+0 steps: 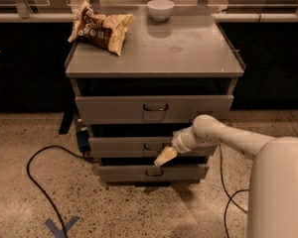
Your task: Open middle drawer
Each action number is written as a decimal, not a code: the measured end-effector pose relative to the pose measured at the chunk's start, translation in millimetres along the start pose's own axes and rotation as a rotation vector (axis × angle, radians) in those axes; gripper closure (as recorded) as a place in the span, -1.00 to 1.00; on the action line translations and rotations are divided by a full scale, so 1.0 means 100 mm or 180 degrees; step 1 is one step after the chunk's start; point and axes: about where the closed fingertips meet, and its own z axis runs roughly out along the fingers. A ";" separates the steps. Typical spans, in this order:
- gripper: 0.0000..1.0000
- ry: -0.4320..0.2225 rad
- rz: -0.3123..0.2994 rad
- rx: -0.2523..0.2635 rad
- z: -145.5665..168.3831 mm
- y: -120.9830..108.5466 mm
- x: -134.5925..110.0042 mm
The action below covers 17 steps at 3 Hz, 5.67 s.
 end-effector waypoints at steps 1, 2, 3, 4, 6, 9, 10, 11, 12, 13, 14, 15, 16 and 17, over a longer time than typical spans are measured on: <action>-1.00 0.0032 0.0160 -0.0034 0.10 -0.10 0.16; -1.00 0.0032 0.0160 -0.0034 0.06 -0.09 0.13; -1.00 0.0032 0.0160 -0.0034 0.04 -0.09 0.11; -1.00 0.0037 0.0236 -0.0099 0.00 -0.06 0.10; -1.00 0.0115 0.0248 -0.0176 -0.02 0.14 0.21; -1.00 0.0130 0.0305 -0.0365 -0.05 0.45 0.42; -1.00 0.0128 0.0326 -0.0432 -0.11 0.54 0.48; -1.00 0.0114 0.0400 -0.0594 -0.37 0.86 0.60; -1.00 0.0199 0.0461 -0.0709 -0.58 1.20 0.78; -1.00 0.0196 0.0459 -0.0715 -0.57 1.21 0.78; -1.00 0.0200 0.0382 -0.0854 -0.55 1.35 0.93; -1.00 0.0267 0.0377 -0.1019 -0.64 1.54 1.14; -1.00 0.0389 0.0299 -0.1249 -1.06 1.93 1.31; -1.00 0.0417 0.0300 -0.1254 -0.92 1.95 1.31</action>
Offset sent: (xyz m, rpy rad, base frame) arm 0.0064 -0.0509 -0.0940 0.0331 0.2052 -0.1527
